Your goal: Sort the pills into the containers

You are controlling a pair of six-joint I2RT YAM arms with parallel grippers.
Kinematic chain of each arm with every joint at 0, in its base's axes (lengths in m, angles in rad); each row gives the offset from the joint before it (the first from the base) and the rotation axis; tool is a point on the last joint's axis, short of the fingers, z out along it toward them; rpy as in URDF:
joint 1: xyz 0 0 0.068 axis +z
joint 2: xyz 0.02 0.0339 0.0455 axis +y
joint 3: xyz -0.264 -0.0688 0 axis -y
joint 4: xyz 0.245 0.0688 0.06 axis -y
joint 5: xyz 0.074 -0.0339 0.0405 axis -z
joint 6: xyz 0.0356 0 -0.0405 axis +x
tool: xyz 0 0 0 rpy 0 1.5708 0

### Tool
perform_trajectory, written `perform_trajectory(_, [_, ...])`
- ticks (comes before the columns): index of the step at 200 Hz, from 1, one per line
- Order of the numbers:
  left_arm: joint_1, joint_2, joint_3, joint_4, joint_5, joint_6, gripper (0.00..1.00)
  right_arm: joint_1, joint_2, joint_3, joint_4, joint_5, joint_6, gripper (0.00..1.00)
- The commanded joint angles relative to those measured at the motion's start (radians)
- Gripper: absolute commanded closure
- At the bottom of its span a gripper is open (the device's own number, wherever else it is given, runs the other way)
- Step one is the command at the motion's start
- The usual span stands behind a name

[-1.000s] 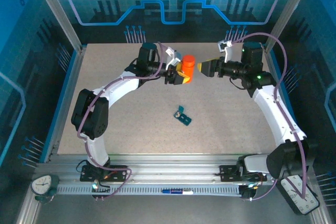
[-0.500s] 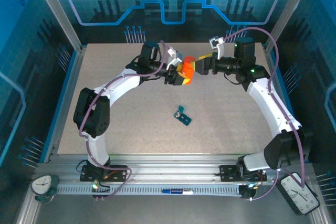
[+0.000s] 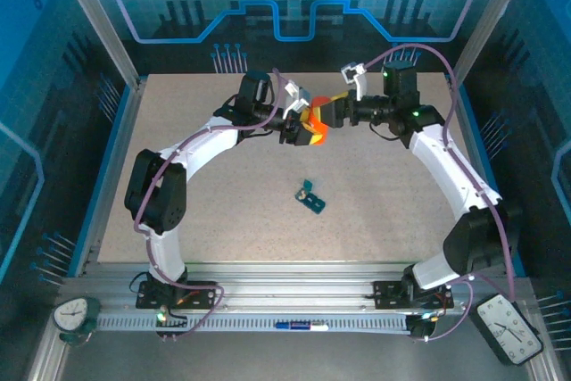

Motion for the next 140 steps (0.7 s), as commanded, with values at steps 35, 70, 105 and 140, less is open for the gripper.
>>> perform_trajectory(35, [0.008, -0.016, 0.036, -0.012, 0.049, -0.001, 1.0, 0.016, 0.03, 0.067, -0.034, 0.004, -0.027, 0.26])
perform_trajectory(70, [0.007, -0.017, 0.038, -0.013, 0.052, 0.0, 1.0, 0.027, 0.048, 0.093, -0.064, 0.002, -0.047, 0.34])
perform_trajectory(105, [0.008, -0.017, 0.04, -0.018, 0.052, 0.001, 1.0, 0.036, 0.064, 0.116, -0.093, -0.003, -0.068, 0.47])
perform_trajectory(140, [0.007, -0.018, 0.04, -0.022, 0.052, 0.0, 1.0, 0.037, 0.068, 0.119, -0.107, -0.004, -0.08, 0.69])
